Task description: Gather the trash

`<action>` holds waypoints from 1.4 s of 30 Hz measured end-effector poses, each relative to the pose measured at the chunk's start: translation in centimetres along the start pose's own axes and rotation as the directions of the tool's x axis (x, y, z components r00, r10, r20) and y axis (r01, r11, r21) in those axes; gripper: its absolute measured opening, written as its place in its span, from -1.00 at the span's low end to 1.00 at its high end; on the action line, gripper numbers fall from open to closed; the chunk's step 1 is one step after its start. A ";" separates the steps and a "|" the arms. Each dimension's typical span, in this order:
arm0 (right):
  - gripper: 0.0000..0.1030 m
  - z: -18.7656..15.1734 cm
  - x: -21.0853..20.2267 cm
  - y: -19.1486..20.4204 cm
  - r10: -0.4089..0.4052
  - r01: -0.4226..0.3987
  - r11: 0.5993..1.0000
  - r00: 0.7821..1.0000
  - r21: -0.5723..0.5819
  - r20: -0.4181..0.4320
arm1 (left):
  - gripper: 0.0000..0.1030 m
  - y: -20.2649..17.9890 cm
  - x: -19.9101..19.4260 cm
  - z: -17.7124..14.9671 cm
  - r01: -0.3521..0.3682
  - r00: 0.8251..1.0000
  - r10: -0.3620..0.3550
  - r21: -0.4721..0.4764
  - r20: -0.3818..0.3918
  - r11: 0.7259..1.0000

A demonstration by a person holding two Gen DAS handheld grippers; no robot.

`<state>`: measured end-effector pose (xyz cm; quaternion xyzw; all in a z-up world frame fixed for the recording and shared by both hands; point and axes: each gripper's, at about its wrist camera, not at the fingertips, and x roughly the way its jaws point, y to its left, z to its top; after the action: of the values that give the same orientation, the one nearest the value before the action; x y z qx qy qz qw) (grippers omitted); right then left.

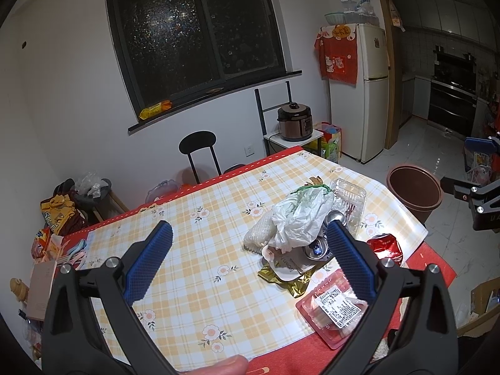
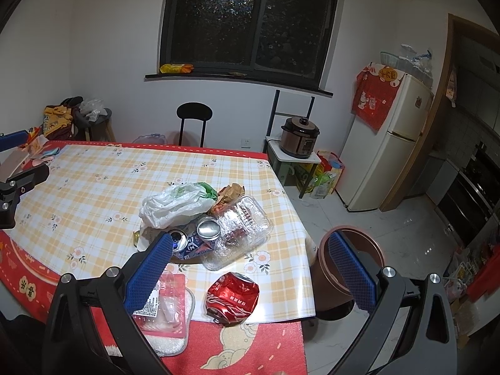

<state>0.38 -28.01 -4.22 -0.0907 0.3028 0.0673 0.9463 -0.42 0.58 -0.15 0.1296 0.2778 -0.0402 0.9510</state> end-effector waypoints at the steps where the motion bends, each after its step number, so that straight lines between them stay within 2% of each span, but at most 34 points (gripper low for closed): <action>1: 0.91 0.0 0.0 0.0 0.002 -0.002 1.000 1.000 0.000 -0.001 | 0.89 0.0 0.0 0.0 0.000 1.000 0.000 -0.001 -0.001 1.000; 12: 0.91 -0.7 0.4 -0.7 0.037 -0.037 0.999 0.999 0.014 -0.013 | 0.89 -1.0 0.2 -0.2 -0.010 1.000 0.010 -0.014 -0.026 1.000; 21: 0.91 -2.1 2.2 -1.7 0.133 -0.130 0.990 0.990 0.056 -0.047 | 0.89 -2.0 1.0 -1.0 -0.035 0.996 0.029 -0.060 -0.087 0.998; 28: 0.91 -3.6 4.4 -3.6 0.198 -0.190 0.976 0.978 0.109 -0.066 | 0.89 -3.1 2.5 -1.9 -0.046 0.989 0.026 -0.138 -0.144 0.989; 35: 0.91 -6.5 7.4 -5.6 0.270 -0.254 0.958 0.955 0.135 -0.120 | 0.89 -4.0 5.5 -5.7 -0.047 0.969 -0.025 -0.284 -0.245 0.958; 39: 0.91 -8.4 9.8 -5.5 0.319 -0.296 0.945 0.930 0.141 -0.185 | 0.89 -4.7 6.8 -8.4 -0.056 0.952 -0.054 -0.346 -0.301 0.937; 42: 0.91 -9.1 10.6 -4.9 0.281 -0.259 0.958 0.937 0.127 -0.208 | 0.88 -5.3 7.8 -10.4 -0.053 0.932 -0.083 -0.359 -0.354 0.932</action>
<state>4.71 -33.91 -17.10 -0.0091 0.4198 0.1711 0.8913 -0.03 -1.75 -13.97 -0.0450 0.4521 0.0290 0.8904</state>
